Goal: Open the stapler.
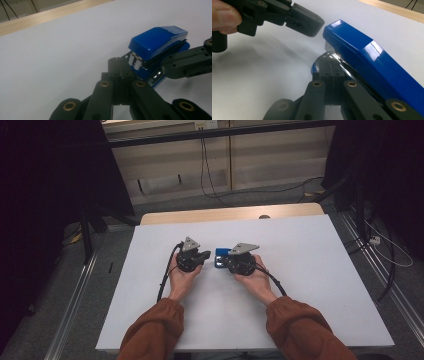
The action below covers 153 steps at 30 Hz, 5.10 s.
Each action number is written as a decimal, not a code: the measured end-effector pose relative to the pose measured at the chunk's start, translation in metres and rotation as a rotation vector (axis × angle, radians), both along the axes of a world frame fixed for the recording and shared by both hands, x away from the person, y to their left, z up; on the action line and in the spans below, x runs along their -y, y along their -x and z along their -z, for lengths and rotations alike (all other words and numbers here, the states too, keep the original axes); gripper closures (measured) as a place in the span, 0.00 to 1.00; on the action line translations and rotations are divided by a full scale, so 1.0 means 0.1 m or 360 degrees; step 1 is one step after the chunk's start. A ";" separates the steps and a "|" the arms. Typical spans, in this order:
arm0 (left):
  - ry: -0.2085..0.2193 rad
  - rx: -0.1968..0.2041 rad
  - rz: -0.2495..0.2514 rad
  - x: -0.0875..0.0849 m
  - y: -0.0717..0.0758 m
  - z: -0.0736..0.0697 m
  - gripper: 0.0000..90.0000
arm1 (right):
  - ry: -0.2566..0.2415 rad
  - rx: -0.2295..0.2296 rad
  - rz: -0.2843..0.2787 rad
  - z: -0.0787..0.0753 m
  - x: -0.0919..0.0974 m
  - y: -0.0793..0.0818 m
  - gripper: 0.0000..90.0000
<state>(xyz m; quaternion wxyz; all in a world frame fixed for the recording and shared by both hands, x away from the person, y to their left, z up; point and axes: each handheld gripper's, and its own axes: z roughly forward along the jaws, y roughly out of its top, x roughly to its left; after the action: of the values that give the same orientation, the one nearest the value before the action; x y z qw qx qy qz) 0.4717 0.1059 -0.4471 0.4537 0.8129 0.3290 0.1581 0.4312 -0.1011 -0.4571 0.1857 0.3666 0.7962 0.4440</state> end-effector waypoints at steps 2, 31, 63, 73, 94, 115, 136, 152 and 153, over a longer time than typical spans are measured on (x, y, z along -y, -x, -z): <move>0.0011 -0.0009 0.0000 0.01 -0.01 0.01 1.00 | 0.0012 -0.0002 0.0006 0.01 -0.01 0.00 1.00; -0.0054 -0.0007 0.0071 0.13 0.02 0.04 1.00 | 0.0055 0.0015 0.0063 0.04 -0.03 -0.03 1.00; 0.0066 0.0047 0.0034 0.18 -0.02 -0.10 1.00 | 0.0055 0.0003 0.0064 0.03 -0.02 -0.03 1.00; 0.0085 0.0046 0.0054 0.19 -0.02 -0.14 1.00 | 0.0061 0.0004 0.0063 0.03 -0.02 -0.03 1.00; 0.0154 0.0050 0.0048 0.27 -0.02 -0.28 1.00 | 0.0087 0.0017 0.0048 0.02 -0.02 -0.03 1.00; 0.0132 0.0056 0.0039 0.27 -0.03 -0.26 1.00 | 0.0012 0.0108 0.0079 -0.06 0.01 0.04 1.00; 0.0144 0.0046 0.0039 0.26 -0.06 -0.24 1.00 | 0.0012 0.0249 0.0157 -0.08 -0.09 -0.01 1.00; 0.0052 -0.0004 0.0053 0.28 -0.06 -0.15 1.00 | 0.0011 0.0289 0.0192 -0.10 -0.08 -0.02 1.00; 0.0043 -0.0002 0.0052 0.28 -0.05 -0.14 1.00 | 0.0011 0.0287 0.0192 -0.10 -0.08 -0.02 1.00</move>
<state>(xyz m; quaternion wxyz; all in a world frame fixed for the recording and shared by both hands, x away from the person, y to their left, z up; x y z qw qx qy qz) 0.4771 0.0777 -0.4328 0.4671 0.8121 0.3182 0.1456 0.4334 -0.0935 -0.4475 0.2842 0.3718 0.7544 0.4603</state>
